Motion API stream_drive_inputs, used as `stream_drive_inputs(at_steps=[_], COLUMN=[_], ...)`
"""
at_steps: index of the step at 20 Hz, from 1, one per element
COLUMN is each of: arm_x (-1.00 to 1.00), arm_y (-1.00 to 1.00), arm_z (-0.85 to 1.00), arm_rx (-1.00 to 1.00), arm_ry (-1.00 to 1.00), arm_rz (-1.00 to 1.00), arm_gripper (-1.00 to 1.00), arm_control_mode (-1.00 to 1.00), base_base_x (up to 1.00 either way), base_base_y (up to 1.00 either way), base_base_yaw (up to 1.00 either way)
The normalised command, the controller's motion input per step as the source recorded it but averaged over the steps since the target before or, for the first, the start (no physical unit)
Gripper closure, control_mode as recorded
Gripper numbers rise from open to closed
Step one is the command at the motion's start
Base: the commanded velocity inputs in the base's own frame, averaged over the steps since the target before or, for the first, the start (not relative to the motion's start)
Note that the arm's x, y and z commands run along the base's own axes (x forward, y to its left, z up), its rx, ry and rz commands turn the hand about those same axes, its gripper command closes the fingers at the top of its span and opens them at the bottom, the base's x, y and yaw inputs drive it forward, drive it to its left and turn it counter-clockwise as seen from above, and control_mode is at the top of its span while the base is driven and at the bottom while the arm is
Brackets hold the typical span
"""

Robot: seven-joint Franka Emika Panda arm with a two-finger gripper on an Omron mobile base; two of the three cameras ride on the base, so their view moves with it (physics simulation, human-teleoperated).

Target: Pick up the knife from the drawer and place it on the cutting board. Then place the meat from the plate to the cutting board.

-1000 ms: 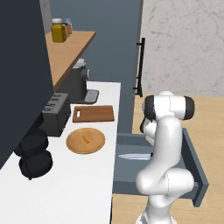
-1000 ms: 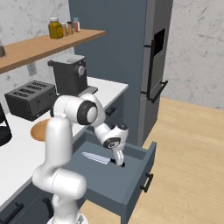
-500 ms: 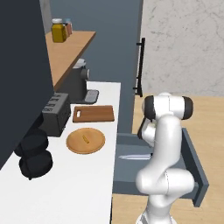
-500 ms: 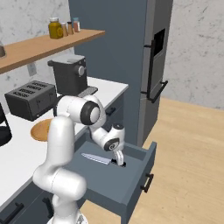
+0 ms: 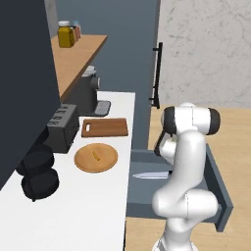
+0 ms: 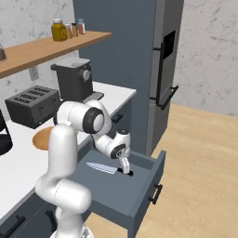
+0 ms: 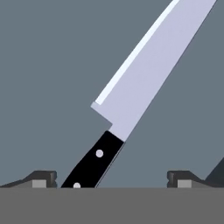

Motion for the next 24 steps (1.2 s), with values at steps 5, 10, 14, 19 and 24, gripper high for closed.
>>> stream_drive_inputs(at_steps=[5, 10, 14, 19, 24], arm_x=[-0.14, -0.2, -0.01, 0.05, 0.16], arm_y=[0.0, 0.01, 0.0, 0.0, 0.0], arm_z=[0.0, 0.0, -0.08, -0.15, -0.22], arm_rx=[0.0, 0.0, -0.01, 0.0, 0.0], arm_ry=[0.04, 0.03, 0.04, 0.0, 0.01], arm_rz=[0.0, 0.0, 0.0, 0.0, 0.0], arm_gripper=[-1.0, -1.0, -1.0, -1.0, -1.0], arm_control_mode=[-1.0, -1.0, -1.0, -1.0, -1.0], base_base_x=[0.0, 0.0, 0.0, 0.0, 0.0], base_base_y=[0.0, 0.0, 0.0, 0.0, 0.0], base_base_yaw=[0.0, 0.0, 0.0, 0.0, 0.0])
